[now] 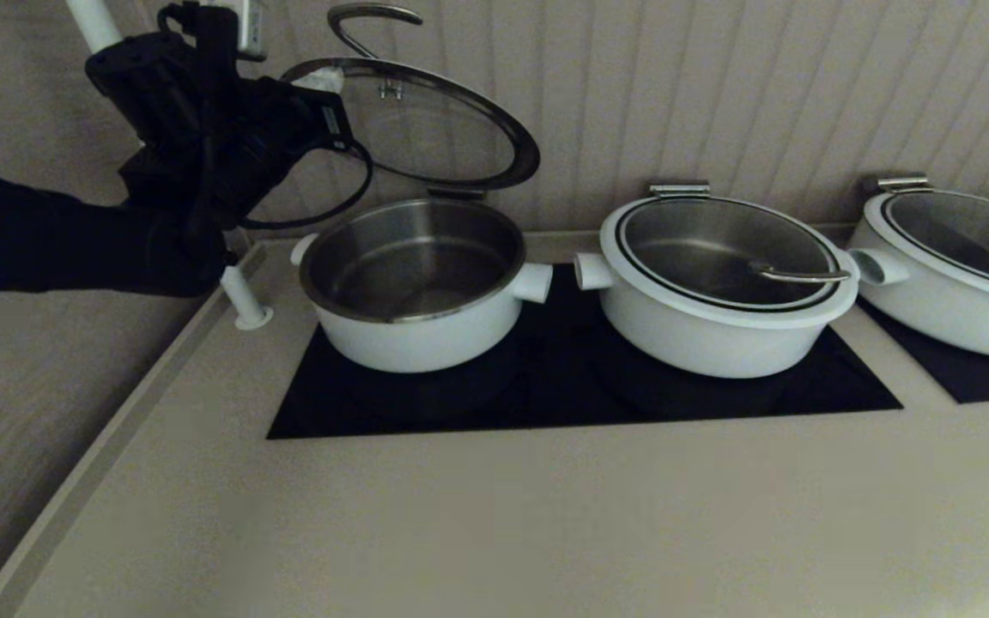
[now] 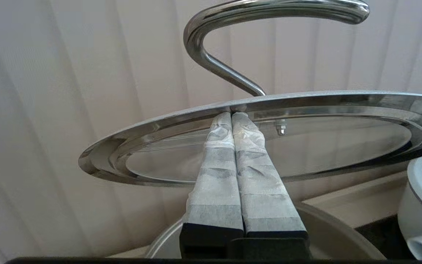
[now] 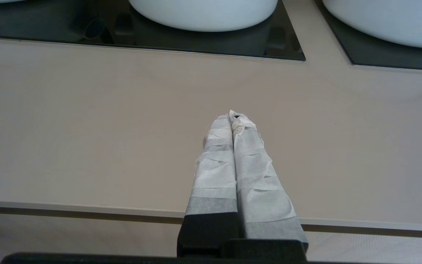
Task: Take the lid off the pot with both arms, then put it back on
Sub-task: Open the pot lid completely
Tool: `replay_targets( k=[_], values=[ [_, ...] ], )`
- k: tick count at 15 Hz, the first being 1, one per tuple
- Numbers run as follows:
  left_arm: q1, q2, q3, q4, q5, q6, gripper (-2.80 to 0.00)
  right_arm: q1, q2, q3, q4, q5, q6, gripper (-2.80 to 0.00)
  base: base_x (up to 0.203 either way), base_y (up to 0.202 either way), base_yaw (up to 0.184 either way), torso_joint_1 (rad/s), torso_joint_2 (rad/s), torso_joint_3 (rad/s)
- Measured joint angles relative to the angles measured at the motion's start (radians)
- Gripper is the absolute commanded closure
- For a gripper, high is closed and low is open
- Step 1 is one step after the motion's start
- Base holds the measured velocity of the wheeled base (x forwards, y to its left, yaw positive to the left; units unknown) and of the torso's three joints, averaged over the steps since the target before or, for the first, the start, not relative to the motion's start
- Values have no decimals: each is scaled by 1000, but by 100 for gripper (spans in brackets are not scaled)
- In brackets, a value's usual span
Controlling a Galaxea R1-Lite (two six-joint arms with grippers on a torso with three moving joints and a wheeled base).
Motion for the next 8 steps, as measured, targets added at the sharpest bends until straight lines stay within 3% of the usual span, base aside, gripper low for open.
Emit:
replay_targets(
  k=[8],
  values=[
    [0, 48, -8, -68, 1, 0, 0, 0, 0, 0, 0, 0, 0, 0, 0, 0, 0, 0, 0, 0]
  ],
)
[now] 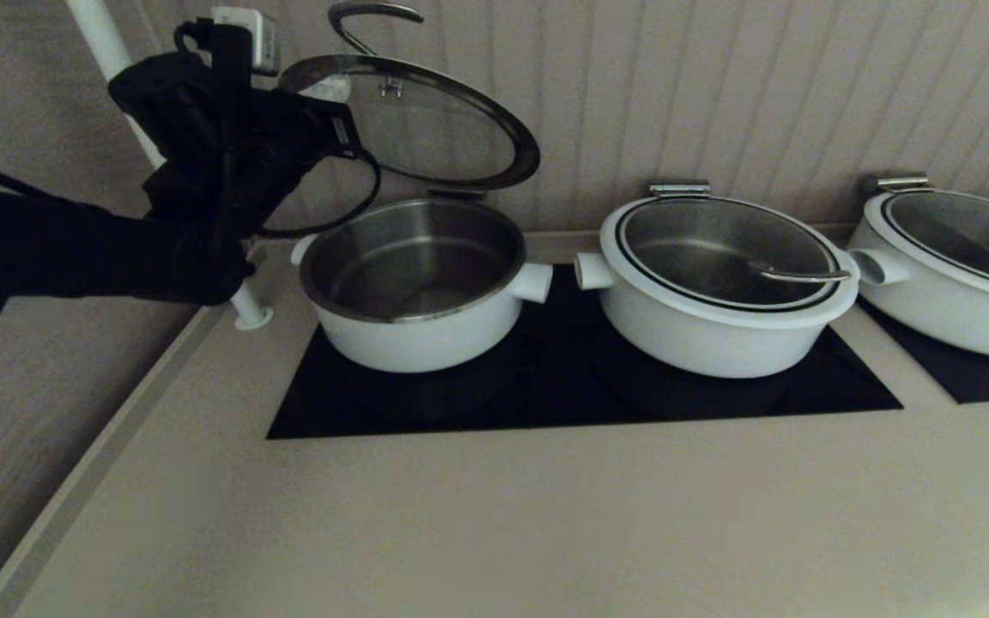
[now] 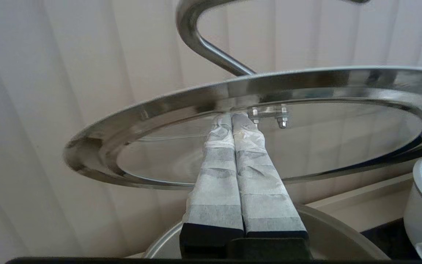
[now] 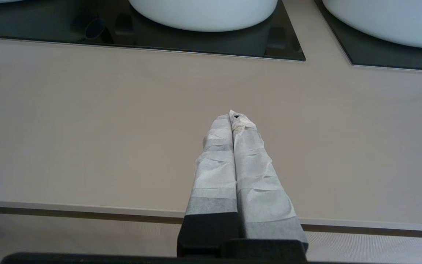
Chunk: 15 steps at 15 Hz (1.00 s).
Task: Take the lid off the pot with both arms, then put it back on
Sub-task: Open the pot lid completely
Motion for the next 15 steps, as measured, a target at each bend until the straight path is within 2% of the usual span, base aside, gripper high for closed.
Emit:
replay_targets(
  k=[7, 15],
  values=[
    [0, 58, -89, -20, 1, 2, 0, 0, 0, 0, 0, 0, 0, 0, 0, 0, 0, 0, 0, 0],
    [1, 53, -80, -17, 3, 3, 0, 0, 0, 0, 0, 0, 0, 0, 0, 0, 0, 0, 0, 0]
  ],
)
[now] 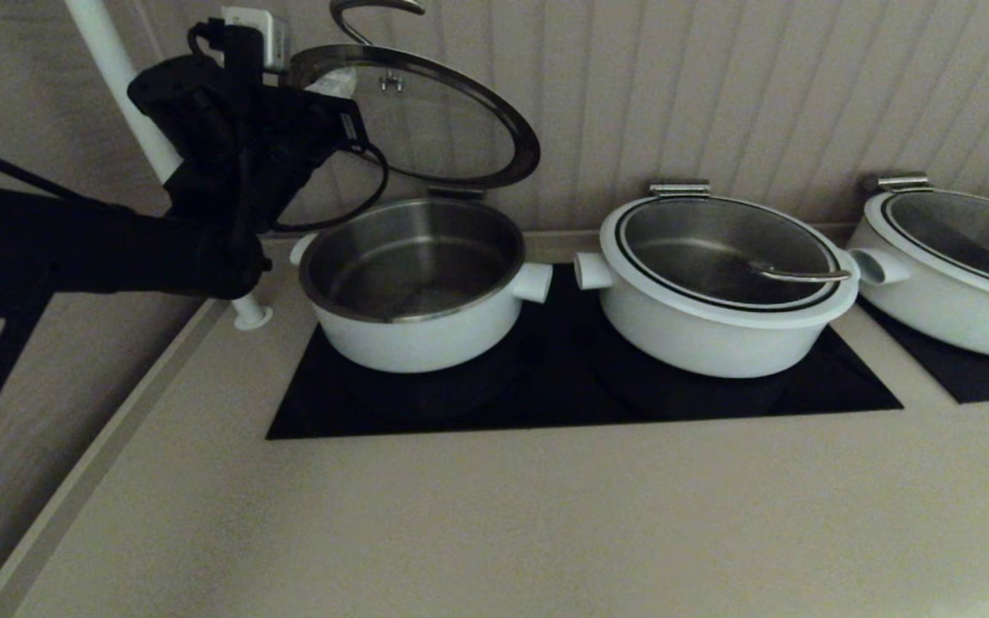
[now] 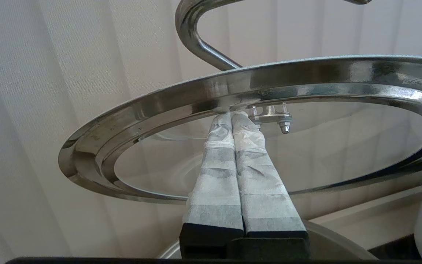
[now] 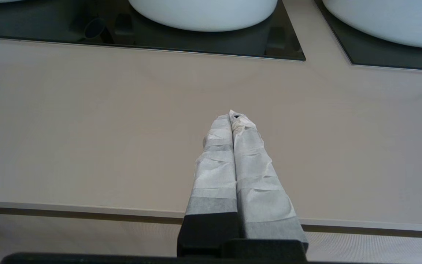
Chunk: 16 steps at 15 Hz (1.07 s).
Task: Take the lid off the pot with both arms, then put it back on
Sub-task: Open the pot lid completely
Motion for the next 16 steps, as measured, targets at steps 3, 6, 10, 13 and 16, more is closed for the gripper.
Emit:
replay_targets(
  k=[3, 6, 10, 13, 16],
  values=[
    [1, -24, 50, -1, 1, 0, 0, 0, 0, 0, 0, 0, 1, 0, 0, 0, 0, 0, 0, 0],
    [1, -63, 123, -6, 2, -1, 0, 0, 0, 0, 0, 0, 1, 0, 0, 0, 0, 0, 0, 0],
    [0, -109, 198, -6, 3, -1, 0, 0, 0, 0, 0, 0, 0, 0, 0, 0, 0, 0, 0, 0],
    [1, -144, 247, -5, 4, 0, 0, 0, 0, 0, 0, 0, 0, 0, 0, 0, 0, 0, 0, 0],
    [1, -184, 309, -5, 4, 3, 0, 0, 0, 0, 0, 0, 0, 0, 0, 0, 0, 0, 0, 0]
  ],
)
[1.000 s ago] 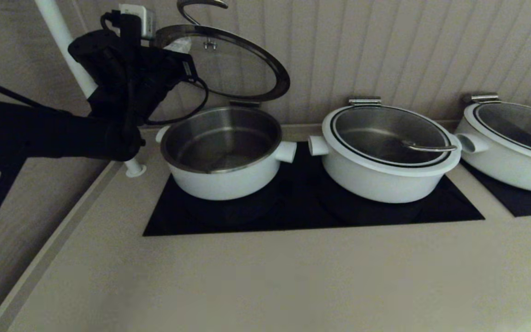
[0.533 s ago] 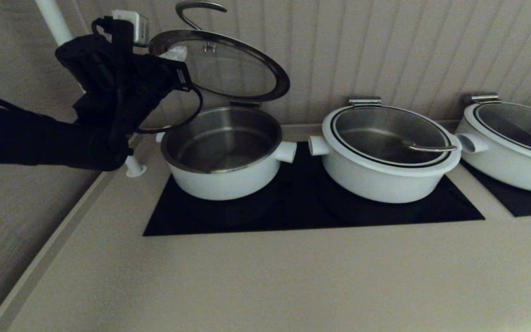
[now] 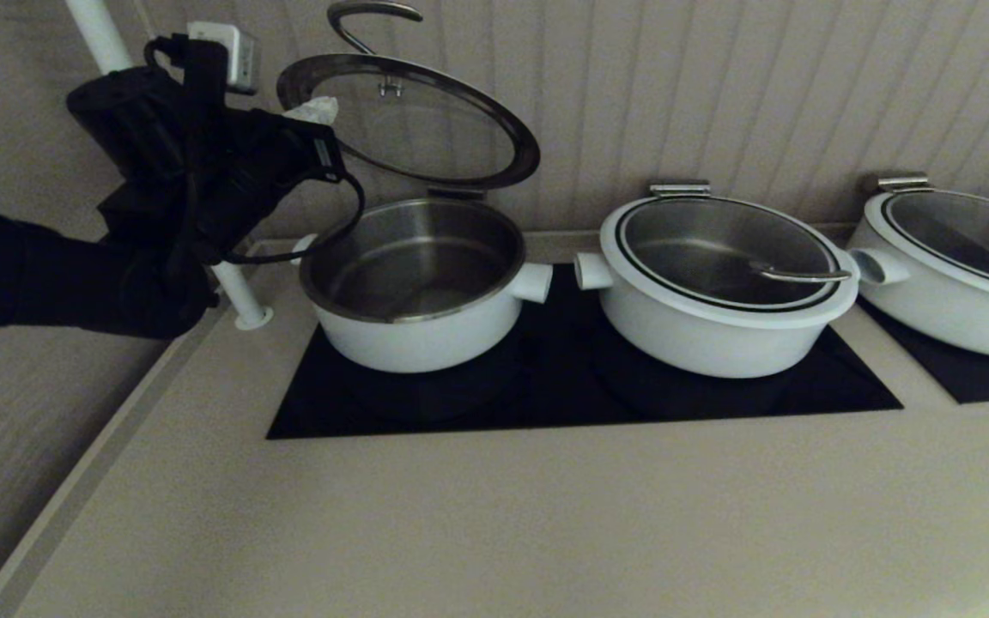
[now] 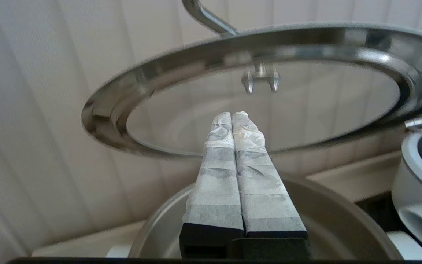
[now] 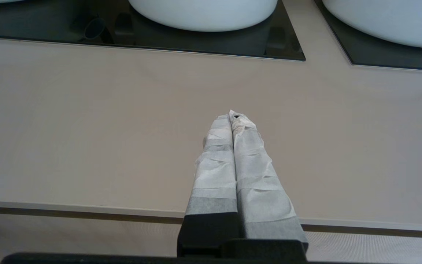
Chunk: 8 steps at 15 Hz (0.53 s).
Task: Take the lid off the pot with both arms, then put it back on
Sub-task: Open the pot lid completely, then close the pot lid
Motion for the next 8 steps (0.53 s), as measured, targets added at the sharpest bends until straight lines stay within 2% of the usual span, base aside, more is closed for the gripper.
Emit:
replay_targets(
  k=[3, 8],
  values=[
    [0, -55, 93, 0, 0, 2, 0, 0, 0, 0, 0, 0, 0, 0, 0, 0, 0, 0, 0, 0],
    [0, -139, 236, -93, 10, 0, 0, 0, 0, 0, 0, 0, 0, 0, 0, 0, 0, 0, 0, 0]
  ],
)
